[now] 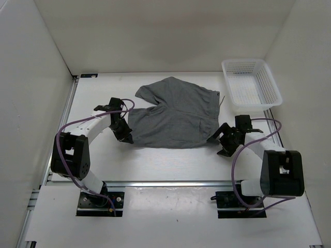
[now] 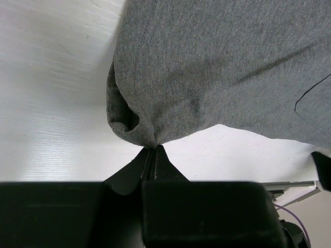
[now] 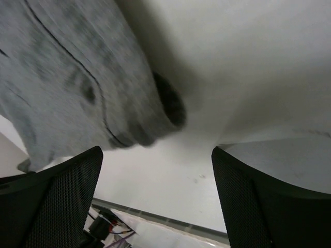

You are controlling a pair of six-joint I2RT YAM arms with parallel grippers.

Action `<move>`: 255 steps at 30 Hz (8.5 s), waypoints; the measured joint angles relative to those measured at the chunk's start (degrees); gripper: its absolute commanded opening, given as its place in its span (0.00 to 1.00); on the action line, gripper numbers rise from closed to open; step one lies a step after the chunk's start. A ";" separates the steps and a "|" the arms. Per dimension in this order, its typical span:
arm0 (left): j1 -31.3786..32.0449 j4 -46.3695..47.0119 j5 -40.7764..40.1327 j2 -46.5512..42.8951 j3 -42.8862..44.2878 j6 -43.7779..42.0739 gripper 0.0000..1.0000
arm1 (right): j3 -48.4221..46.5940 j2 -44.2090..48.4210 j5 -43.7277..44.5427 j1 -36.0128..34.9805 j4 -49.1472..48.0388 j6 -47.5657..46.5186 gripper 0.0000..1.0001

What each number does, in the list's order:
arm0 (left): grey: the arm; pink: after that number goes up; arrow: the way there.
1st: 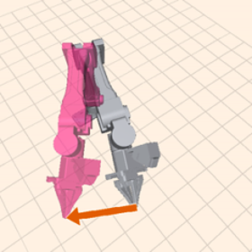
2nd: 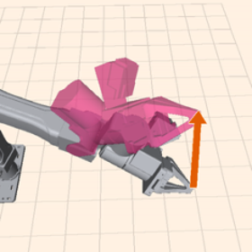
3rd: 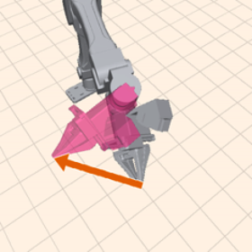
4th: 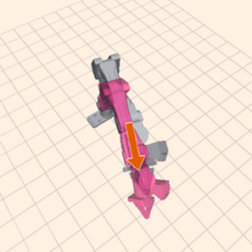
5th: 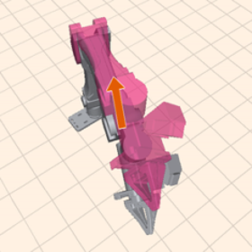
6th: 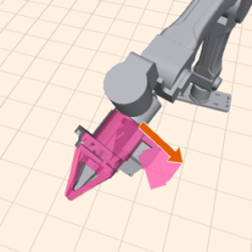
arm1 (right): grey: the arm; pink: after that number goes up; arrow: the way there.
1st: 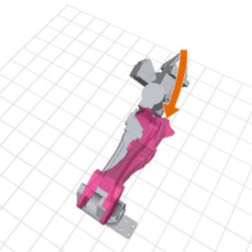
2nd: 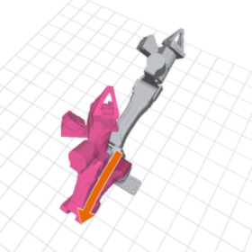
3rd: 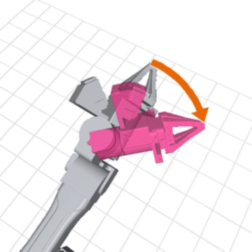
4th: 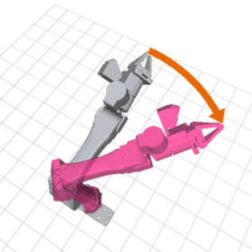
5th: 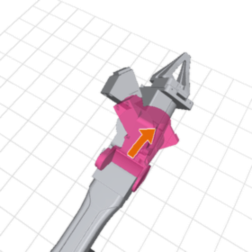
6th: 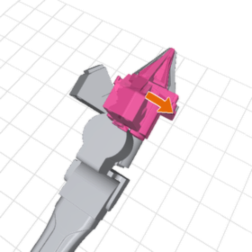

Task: Fold and stack the shorts
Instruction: Flatten the shorts out

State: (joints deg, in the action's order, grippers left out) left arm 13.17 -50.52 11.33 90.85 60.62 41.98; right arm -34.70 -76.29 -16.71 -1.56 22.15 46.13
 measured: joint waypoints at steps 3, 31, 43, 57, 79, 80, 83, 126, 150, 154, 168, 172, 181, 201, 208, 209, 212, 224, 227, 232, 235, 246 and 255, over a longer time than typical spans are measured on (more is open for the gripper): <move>0.09 0.00 -0.02 0.00 0.00 0.00 0.10 | -2.62 -4.31 -0.24 -0.13 -2.84 0.87 0.83; 2.78 -1.57 -0.13 -2.89 7.28 1.05 0.10 | -35.28 -23.15 16.33 -2.32 15.78 -7.93 0.54; 3.67 -2.03 -1.11 -1.51 7.91 1.03 0.10 | -24.00 -3.17 19.78 -2.64 16.48 -9.81 0.49; 5.29 -2.56 -1.70 -1.14 7.91 1.14 0.10 | -21.46 -15.96 15.28 -2.67 10.29 -14.53 0.06; 5.44 -3.08 -2.49 -1.55 7.89 1.60 0.10 | -39.63 -32.76 21.14 -8.98 11.15 -16.83 0.11; 5.44 -3.06 -2.51 -1.64 7.89 1.60 0.10 | -39.71 -33.14 21.79 -9.14 11.21 -16.81 0.20; 5.64 -3.06 -2.58 -1.70 7.89 1.64 0.10 | -40.00 -33.33 24.22 -9.99 12.00 -16.70 0.31; 6.08 -3.23 -2.80 -1.14 7.89 1.57 0.10 | -8.13 -7.17 13.11 -6.47 -5.55 0.39 0.63; -1.07 -12.02 -4.52 -2.73 39.98 0.11 0.10 | -45.00 -0.92 20.37 -5.66 14.71 -8.04 0.00; -0.55 -11.23 -5.95 -11.85 44.85 0.98 0.10 | -53.37 5.51 19.08 -5.68 19.76 -11.13 0.00; -1.18 -10.67 -19.63 -38.05 57.79 2.60 0.10 | -71.49 23.54 9.66 -5.20 36.26 -18.69 0.00; -1.18 -11.82 -23.89 -38.23 66.71 1.31 0.10 | -76.52 25.46 9.20 -5.20 40.74 -19.98 0.00; -1.38 -8.11 -18.16 -42.45 45.42 0.42 0.10 | -63.69 25.27 9.01 -5.14 42.56 -21.11 0.00; -3.30 -9.57 -8.98 -23.91 36.81 -4.96 0.10 | -94.01 -15.10 3.21 -15.41 24.96 -15.02 0.00; -4.35 -9.22 -7.89 -20.68 36.50 -6.58 0.10 | -78.31 -6.25 4.44 -14.08 18.23 -14.40 0.00; -4.35 -8.94 -7.39 -20.72 35.15 -6.69 0.10 | -73.09 -3.96 4.63 -13.57 17.53 -14.80 0.00; -4.28 -7.41 -5.92 -20.85 29.35 -6.75 0.10 | -56.63 1.95 6.05 -12.70 15.28 -16.00 0.00; 6.60 -2.54 -3.54 5.40 21.62 -5.49 0.38 | -19.96 4.20 13.20 -12.70 13.84 -17.77 0.00; 9.05 -2.27 -3.34 14.69 27.17 -5.03 0.60 | -20.65 4.17 13.57 -12.70 12.66 -17.92 0.00; 11.06 -2.84 -4.83 27.45 40.59 -3.76 0.76 | -22.01 3.37 13.77 -12.52 11.76 -18.10 0.00; 11.98 -5.14 -7.28 34.51 50.97 -3.58 0.76 | -22.10 3.04 13.79 -12.41 11.78 -18.12 0.00; 13.60 -9.94 -8.92 45.42 58.86 -3.56 0.10 | -22.43 2.99 14.14 -11.93 12.39 -18.10 0.00; 13.60 -10.36 -11.32 32.52 49.44 -4.48 0.10 | -22.97 3.02 14.21 -11.54 12.55 -18.10 0.00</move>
State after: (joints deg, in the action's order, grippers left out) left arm 26.76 -60.88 0.01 123.37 110.06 37.50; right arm -57.67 -73.28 -2.50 -13.10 34.70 28.03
